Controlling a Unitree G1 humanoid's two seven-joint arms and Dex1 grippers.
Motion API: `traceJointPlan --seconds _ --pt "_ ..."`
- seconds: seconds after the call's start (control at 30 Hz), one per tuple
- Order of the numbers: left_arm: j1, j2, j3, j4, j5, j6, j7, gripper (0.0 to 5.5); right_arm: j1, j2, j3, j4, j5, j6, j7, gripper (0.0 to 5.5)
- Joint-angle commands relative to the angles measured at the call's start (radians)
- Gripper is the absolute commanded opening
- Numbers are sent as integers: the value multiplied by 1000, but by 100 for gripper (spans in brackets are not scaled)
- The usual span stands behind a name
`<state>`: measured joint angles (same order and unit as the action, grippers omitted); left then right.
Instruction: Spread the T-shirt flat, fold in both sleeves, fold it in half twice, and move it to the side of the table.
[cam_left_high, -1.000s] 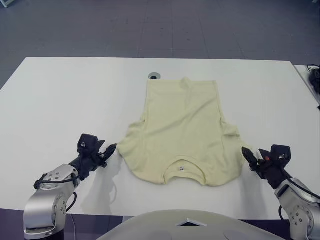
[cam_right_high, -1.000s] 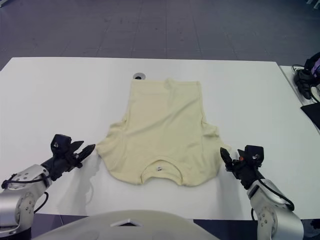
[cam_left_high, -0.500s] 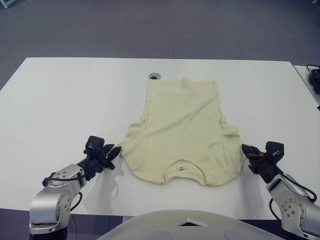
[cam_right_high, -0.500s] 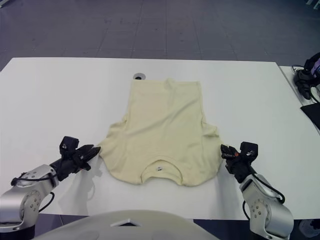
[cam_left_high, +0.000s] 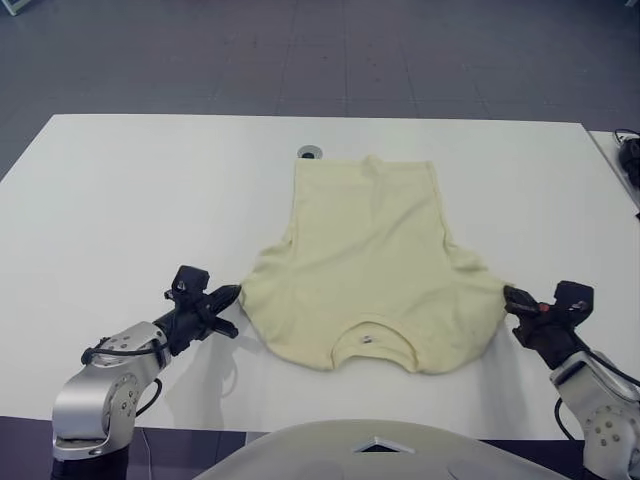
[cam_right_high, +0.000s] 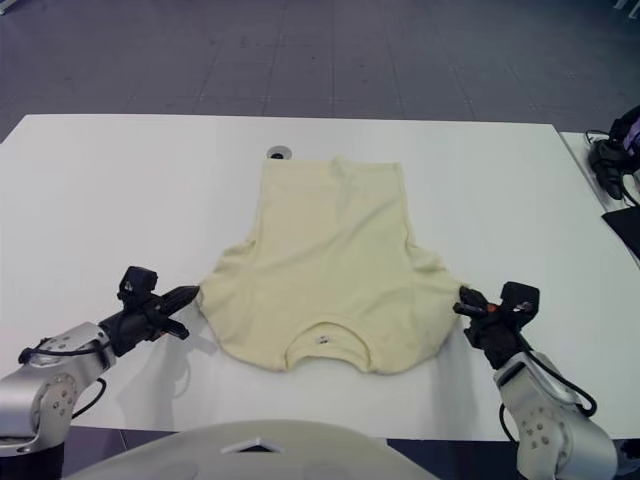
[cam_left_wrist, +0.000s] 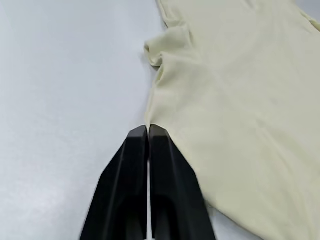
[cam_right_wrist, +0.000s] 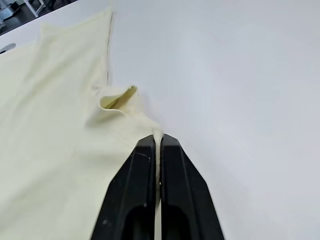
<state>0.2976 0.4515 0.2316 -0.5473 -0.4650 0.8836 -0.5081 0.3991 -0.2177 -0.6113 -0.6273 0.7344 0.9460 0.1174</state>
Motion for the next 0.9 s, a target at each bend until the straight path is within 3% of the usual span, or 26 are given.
traceJointPlan --seconds 0.03,0.23,0.4,0.9 --pt "4 10 11 -22 -21 15 15 2 13 80 -59 -77 146 102 -138 0" --pt "-33 59 7 -72 -49 44 0 2 -39 29 -41 -116 213 132 -218 0" --pt "-115 121 -52 -131 -63 67 -16 2 -13 -57 115 -231 150 98 -165 0" --pt "-283 80 -507 22 140 -136 -34 2 -159 -277 489 -157 26 166 -22 0"
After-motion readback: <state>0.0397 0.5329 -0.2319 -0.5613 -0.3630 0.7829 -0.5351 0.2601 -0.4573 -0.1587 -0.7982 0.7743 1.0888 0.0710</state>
